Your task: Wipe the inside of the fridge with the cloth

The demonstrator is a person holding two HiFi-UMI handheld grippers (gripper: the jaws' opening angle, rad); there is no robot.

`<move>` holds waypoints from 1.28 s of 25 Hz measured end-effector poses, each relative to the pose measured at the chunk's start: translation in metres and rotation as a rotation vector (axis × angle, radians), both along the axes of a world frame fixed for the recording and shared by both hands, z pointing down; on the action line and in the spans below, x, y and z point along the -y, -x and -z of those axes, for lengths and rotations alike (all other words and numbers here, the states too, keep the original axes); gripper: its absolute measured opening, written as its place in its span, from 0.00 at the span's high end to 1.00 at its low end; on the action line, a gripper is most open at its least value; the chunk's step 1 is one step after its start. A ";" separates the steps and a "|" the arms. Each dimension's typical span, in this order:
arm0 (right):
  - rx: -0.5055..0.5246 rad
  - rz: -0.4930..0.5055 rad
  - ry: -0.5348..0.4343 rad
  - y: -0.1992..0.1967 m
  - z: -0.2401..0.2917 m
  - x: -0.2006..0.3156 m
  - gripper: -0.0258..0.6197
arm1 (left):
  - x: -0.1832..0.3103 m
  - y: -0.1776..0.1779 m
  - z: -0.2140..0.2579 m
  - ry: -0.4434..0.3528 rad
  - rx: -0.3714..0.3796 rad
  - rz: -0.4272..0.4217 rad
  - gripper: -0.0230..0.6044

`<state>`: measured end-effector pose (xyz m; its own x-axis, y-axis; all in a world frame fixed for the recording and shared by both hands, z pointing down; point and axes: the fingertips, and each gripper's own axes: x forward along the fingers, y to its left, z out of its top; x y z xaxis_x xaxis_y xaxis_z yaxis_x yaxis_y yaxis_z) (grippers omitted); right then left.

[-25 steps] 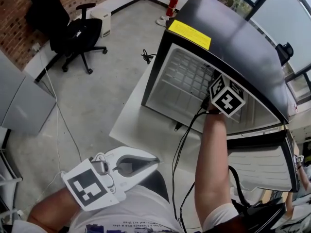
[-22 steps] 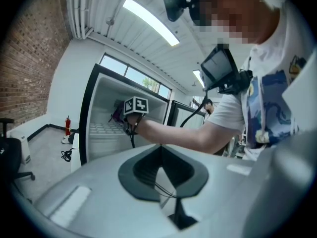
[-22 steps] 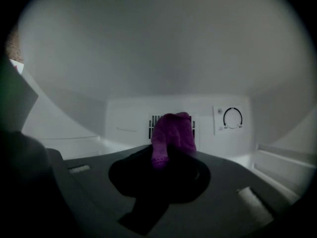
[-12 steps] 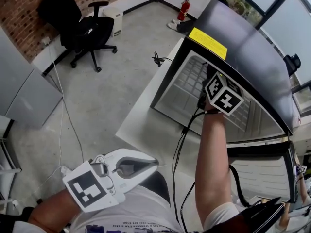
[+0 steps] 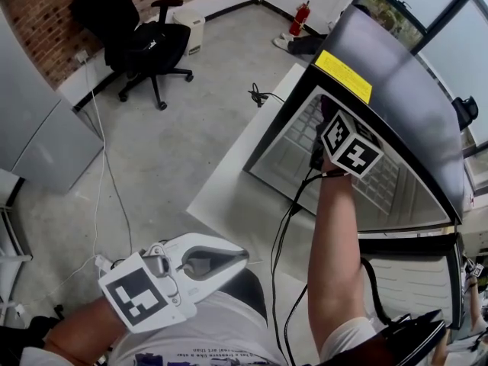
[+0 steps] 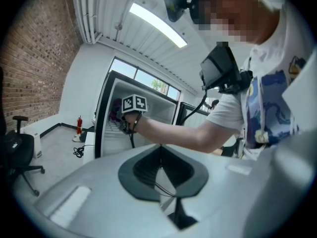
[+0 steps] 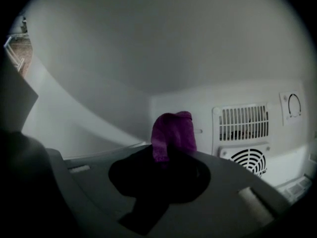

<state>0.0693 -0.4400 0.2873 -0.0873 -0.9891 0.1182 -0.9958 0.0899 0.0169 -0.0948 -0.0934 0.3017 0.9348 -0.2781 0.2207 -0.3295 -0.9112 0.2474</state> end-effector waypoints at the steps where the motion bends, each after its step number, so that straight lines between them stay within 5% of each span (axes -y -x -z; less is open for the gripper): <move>1: -0.001 0.007 0.002 0.003 -0.001 0.003 0.85 | 0.002 0.001 -0.001 -0.001 0.000 0.002 0.96; 32: 0.030 0.257 -0.006 0.048 -0.001 -0.002 0.85 | 0.001 0.004 -0.005 0.017 -0.006 -0.007 0.96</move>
<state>0.0215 -0.4381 0.2880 -0.3391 -0.9347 0.1063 -0.9404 0.3399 -0.0107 -0.0989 -0.0942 0.3063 0.9379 -0.2681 0.2201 -0.3220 -0.9090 0.2646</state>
